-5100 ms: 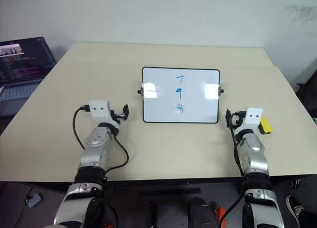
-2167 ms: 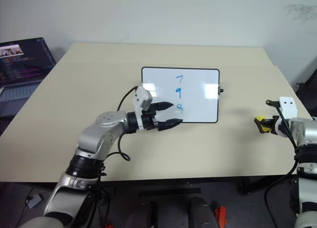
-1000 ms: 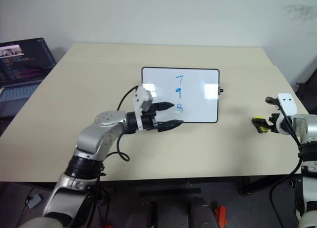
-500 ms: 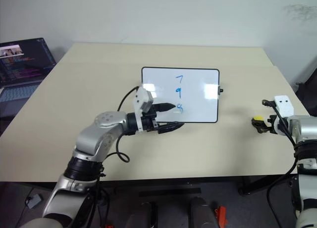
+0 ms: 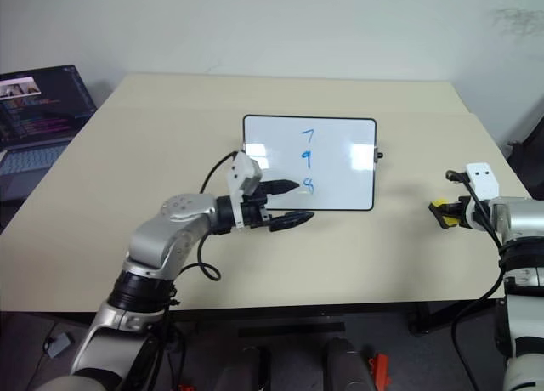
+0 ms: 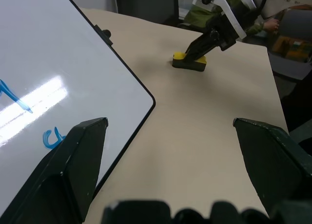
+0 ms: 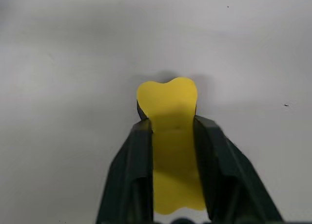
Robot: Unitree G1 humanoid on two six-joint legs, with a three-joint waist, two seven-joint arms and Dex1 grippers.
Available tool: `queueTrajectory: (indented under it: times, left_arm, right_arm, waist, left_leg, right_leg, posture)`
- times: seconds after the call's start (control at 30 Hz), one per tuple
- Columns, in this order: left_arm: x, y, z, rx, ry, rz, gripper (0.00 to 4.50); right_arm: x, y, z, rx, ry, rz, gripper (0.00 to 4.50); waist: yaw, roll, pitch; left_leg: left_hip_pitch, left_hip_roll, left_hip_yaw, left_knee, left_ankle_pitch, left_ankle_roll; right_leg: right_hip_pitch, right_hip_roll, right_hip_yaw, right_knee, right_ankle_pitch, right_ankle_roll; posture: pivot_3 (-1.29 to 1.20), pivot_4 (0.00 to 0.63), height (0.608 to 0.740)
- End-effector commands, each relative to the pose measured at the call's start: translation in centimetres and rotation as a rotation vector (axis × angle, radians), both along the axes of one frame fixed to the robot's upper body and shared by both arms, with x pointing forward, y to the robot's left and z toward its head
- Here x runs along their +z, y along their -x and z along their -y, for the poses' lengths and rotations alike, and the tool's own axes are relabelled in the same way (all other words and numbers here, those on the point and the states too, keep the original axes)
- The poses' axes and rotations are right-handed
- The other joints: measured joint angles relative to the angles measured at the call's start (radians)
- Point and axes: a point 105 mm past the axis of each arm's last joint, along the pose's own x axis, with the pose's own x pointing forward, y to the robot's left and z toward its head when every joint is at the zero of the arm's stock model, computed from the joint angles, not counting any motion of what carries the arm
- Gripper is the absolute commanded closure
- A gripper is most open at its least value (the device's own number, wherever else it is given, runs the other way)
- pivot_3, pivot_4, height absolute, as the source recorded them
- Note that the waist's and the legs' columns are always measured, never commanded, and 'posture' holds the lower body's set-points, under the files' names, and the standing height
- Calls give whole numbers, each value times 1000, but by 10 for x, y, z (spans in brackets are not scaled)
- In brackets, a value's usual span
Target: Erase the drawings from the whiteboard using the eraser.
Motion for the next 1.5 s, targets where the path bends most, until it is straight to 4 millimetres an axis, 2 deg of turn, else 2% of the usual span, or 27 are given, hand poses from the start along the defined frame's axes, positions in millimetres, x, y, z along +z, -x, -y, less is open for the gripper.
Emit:
queueTrajectory:
  times: [0.03,0.4,0.57,0.83,0.87,1.0,1.2,1.3,1.5]
  left_arm:
    - [13,5,3,-26,9,59,0]
    - [14,4,4,-24,10,61,0]
    - [14,4,4,-26,14,61,0]
    - [20,-2,-5,14,16,85,0]
    - [21,-3,-7,24,19,89,0]
    - [24,-8,-13,46,17,100,0]
    - [23,-7,-13,46,15,100,0]
    - [23,-6,-12,43,17,99,0]
    - [19,-2,-9,20,9,82,0]
  right_arm:
    - [1,-1,1,3,14,3,3894]
    - [1,1,3,-5,19,-1,4127]
    - [10,1,2,5,7,20,4166]
    - [58,-2,-10,52,-16,145,4288]
    - [63,-2,-12,57,-20,157,4490]
    - [73,-1,-21,77,-29,187,4490]
    - [55,-1,-17,50,12,130,4490]
    - [48,-2,-18,23,-13,101,3964]
    - [43,-2,-29,50,-52,75,1903]
  waist:
    - [0,0,0]
    - [0,0,0]
    - [0,0,0]
    - [0,1,0]
    - [0,1,0]
    - [0,1,0]
    - [2,1,0]
    - [2,1,0]
    - [0,1,0]
  left_leg:
    - [0,0,0,0,0,0]
    - [0,0,0,2,0,0]
    - [0,0,0,2,0,0]
    - [0,0,0,1,0,0]
    - [0,0,0,1,0,0]
    - [0,0,0,1,0,0]
    - [0,0,0,2,0,0]
    - [0,0,0,1,0,0]
    - [0,0,0,1,0,0]
  right_leg:
    - [0,0,0,0,0,0]
    - [1,0,0,0,0,0]
    - [1,0,0,0,0,0]
    - [0,0,0,1,0,0]
    - [0,0,0,0,0,0]
    - [0,0,0,0,0,0]
    - [0,0,0,0,0,0]
    - [0,0,0,0,0,0]
    - [0,0,0,0,0,0]
  posture:
    - [0,150,740]
    - [0,150,740]
    - [0,150,740]
    - [0,150,740]
    - [0,150,740]
    - [0,150,740]
    - [0,150,740]
    - [0,150,740]
    - [0,150,740]
